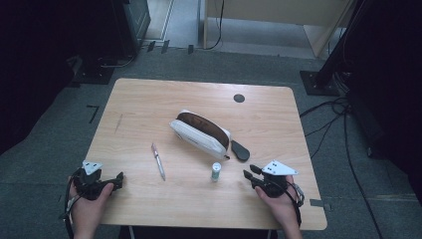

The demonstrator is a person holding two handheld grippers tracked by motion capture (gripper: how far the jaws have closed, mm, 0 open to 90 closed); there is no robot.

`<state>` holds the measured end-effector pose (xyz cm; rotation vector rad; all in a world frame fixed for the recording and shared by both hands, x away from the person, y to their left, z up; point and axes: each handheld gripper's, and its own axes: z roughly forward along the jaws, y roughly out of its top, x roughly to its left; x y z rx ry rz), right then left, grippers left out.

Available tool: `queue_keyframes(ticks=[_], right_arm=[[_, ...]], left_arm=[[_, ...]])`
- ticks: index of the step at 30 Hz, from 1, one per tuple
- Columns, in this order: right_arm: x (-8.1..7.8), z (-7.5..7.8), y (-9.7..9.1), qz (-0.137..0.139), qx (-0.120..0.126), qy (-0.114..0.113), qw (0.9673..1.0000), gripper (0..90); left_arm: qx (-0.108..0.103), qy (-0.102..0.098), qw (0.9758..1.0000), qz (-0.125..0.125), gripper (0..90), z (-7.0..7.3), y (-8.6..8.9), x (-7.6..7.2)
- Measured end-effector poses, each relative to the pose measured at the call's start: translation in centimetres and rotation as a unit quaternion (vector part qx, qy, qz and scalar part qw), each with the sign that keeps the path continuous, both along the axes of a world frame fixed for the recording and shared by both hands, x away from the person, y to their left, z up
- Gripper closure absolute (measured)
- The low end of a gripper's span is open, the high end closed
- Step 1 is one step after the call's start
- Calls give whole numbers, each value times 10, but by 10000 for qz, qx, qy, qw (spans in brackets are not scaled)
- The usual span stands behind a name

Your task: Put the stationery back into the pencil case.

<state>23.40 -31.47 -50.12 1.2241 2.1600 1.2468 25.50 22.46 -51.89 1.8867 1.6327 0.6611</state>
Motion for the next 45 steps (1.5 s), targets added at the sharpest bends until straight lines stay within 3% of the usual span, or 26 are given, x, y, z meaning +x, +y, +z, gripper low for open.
queue_keyframes(ticks=[6,13,15,18,24,28,30,31,33,36,41,45], right_arm=[[3,0,-5,-125,95,-66,9999,628],[14,0,-2,-158,93,-151,9997,547],[21,-1,-2,-155,99,-111,9998,503],[34,-3,-1,-167,-113,-30,9998,452],[57,-2,-3,-341,-133,-37,9993,392],[71,-3,-3,-381,-284,79,9988,361],[77,-5,-3,-350,-196,57,9992,343],[81,-6,-3,-316,-275,161,9990,318],[87,-8,-1,-312,-440,209,9983,312],[94,-12,-1,-282,-270,194,9990,316],[98,-21,0,-293,-408,390,9980,304],[99,-21,2,-284,-427,313,9982,317]], left_arm=[[-7,-4,10000,5,2,0,0,0],[-3,-2,10000,-1,2,0,0,0],[-3,-2,10000,-2,2,0,0,0],[-4,0,10000,-1,2,0,0,0],[-7,-5,10000,5,2,0,0,0],[-4,0,10000,0,2,0,0,0],[-3,0,10000,-1,2,0,0,0],[-4,0,10000,-1,2,0,0,0],[-4,-1,10000,0,2,0,0,0],[-4,-1,10000,-1,2,0,0,0],[-8,-6,10000,0,2,0,0,0],[-4,-3,10000,-8,2,0,0,0]])
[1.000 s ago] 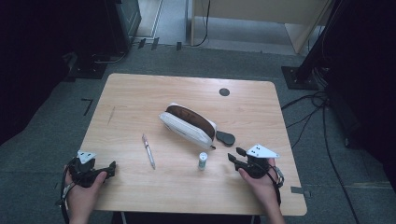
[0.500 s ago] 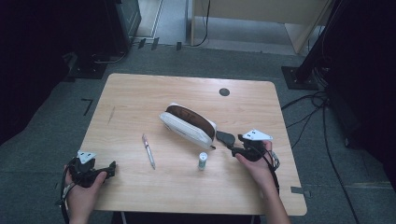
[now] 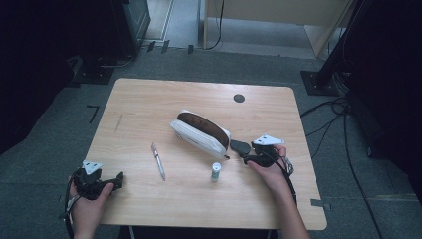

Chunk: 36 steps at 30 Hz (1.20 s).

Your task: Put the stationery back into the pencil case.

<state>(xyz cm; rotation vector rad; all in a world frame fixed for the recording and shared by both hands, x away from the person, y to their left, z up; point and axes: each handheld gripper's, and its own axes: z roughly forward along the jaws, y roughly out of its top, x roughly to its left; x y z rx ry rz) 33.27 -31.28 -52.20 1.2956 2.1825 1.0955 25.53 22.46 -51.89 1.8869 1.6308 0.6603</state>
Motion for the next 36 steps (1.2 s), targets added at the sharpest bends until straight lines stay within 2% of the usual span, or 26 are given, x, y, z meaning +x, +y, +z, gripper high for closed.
queue_keyframes(ticks=[3,5,9,23,30,36], right_arm=[[3,-1,2,91,-177,73,9998,327],[4,-1,5,111,-262,29,9996,338],[5,-1,7,145,-234,5,9996,408],[-11,0,4,-3,-188,-8,9998,413],[-21,10,0,-89,-42,-141,9999,413],[-27,21,-1,-93,-34,-272,9996,413]], left_arm=[[-5,-4,10000,7,2,0,0,0],[0,3,10000,1,2,0,0,0],[-1,1,10000,1,2,0,0,0],[-1,0,10000,0,2,0,0,0],[-1,1,10000,2,2,0,0,0],[-5,-4,10000,7,2,0,0,0]])
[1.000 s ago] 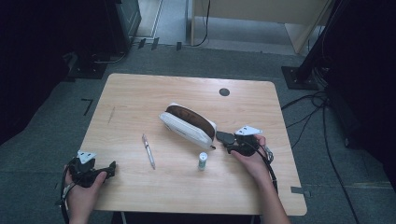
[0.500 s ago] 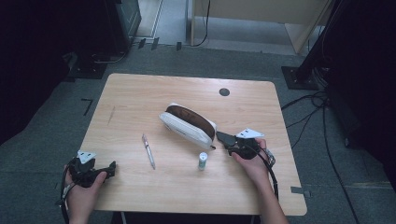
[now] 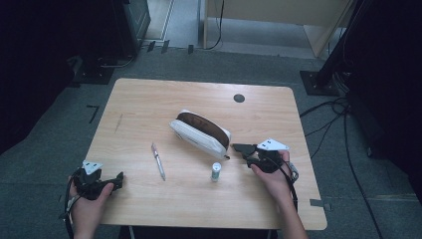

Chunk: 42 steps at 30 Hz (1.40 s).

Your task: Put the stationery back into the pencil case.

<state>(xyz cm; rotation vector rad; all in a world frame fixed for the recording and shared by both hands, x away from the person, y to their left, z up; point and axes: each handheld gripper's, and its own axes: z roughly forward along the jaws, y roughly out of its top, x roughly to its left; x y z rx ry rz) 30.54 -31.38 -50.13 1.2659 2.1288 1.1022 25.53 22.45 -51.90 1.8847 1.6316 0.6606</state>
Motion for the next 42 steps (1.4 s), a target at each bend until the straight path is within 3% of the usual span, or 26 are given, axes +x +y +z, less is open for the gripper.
queue_keyframes(ticks=[18,42], right_arm=[[-13,20,3,79,54,-274,9996,414],[-20,67,2,45,85,-716,9974,414]], left_arm=[[4,7,10000,-4,2,0,0,0],[3,5,10000,-5,2,0,0,0]])
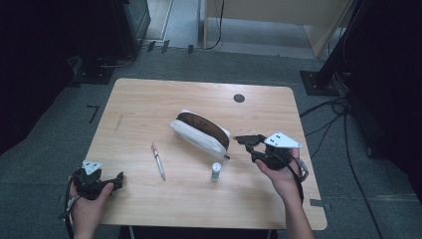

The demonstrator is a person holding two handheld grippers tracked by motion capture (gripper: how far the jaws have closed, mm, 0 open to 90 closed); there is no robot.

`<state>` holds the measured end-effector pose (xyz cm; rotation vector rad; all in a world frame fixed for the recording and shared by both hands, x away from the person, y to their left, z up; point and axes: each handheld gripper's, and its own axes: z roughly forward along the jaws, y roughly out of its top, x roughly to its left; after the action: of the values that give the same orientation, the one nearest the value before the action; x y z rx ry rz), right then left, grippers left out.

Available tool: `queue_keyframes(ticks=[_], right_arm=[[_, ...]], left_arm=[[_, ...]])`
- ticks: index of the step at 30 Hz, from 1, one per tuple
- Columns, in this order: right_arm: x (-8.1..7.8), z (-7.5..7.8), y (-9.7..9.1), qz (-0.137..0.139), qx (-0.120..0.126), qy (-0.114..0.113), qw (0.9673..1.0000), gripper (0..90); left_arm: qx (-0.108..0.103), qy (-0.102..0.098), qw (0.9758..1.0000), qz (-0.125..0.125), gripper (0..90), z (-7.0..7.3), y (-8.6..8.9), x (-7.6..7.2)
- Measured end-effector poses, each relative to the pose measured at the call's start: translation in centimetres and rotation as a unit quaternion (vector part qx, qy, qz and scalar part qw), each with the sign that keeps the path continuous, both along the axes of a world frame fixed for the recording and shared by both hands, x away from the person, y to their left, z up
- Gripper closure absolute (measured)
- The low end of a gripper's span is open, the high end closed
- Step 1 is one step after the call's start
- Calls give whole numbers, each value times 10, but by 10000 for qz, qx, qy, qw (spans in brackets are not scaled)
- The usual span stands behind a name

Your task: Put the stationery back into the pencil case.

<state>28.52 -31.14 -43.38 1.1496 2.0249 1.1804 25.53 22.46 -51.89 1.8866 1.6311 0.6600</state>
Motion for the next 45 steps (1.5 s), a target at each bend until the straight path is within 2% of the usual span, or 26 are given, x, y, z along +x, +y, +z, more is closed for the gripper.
queue_keyframes(ticks=[9,13,45], right_arm=[[-1,21,4,62,-27,-207,9998,414],[-1,26,7,99,-18,-224,9997,414],[11,39,43,472,-38,-311,9984,414]], left_arm=[[1,-1,10000,-1,2,0,0,0],[-3,-5,10000,6,2,0,0,0],[-7,-10,10000,12,2,0,0,0]])
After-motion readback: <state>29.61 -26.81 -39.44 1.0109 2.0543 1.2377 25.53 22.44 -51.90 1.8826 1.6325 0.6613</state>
